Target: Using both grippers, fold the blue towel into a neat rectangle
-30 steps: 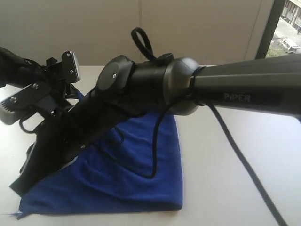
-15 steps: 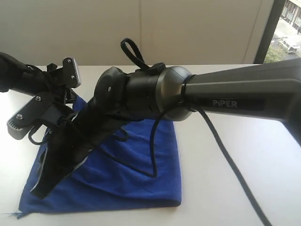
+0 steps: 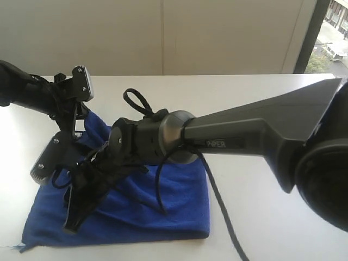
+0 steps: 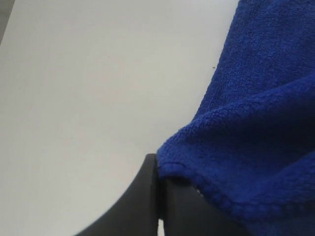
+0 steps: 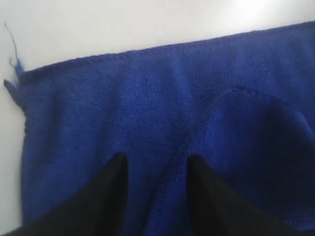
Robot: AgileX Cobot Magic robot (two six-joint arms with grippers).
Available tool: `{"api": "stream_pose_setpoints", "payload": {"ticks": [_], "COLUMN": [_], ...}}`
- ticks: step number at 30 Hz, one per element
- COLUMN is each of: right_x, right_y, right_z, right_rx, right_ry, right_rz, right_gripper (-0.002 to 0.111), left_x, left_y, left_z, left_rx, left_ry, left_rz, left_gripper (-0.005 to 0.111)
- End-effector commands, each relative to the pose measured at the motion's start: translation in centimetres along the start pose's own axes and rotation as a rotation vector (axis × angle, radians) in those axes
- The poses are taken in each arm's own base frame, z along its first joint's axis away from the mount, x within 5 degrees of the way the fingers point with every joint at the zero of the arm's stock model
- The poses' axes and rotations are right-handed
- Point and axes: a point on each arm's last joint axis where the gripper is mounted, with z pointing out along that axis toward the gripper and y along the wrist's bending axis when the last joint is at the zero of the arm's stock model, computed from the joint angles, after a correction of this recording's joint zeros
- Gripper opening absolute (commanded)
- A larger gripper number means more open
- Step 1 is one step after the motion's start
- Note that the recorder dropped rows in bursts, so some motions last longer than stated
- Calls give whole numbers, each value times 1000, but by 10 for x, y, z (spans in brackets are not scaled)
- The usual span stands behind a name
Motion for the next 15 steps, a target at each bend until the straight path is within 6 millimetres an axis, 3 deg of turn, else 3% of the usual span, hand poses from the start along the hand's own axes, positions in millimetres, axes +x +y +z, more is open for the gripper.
{"api": "stream_pose_setpoints", "payload": {"ticks": [1,15], "right_x": [6,13], "right_y": [-7,-7], "right_z": [6,16], "right_rx": [44,51], "right_ry": [-3,14], "right_rz": [-8,-2], "right_gripper": [38,38], "left_x": [-3,-3], "left_y": [-1,-1], "left_z": [-2,-2], "left_rx": [20,19], "left_ry": [-31,-32], "left_rz": [137,135], "left_gripper": [0,0]}}
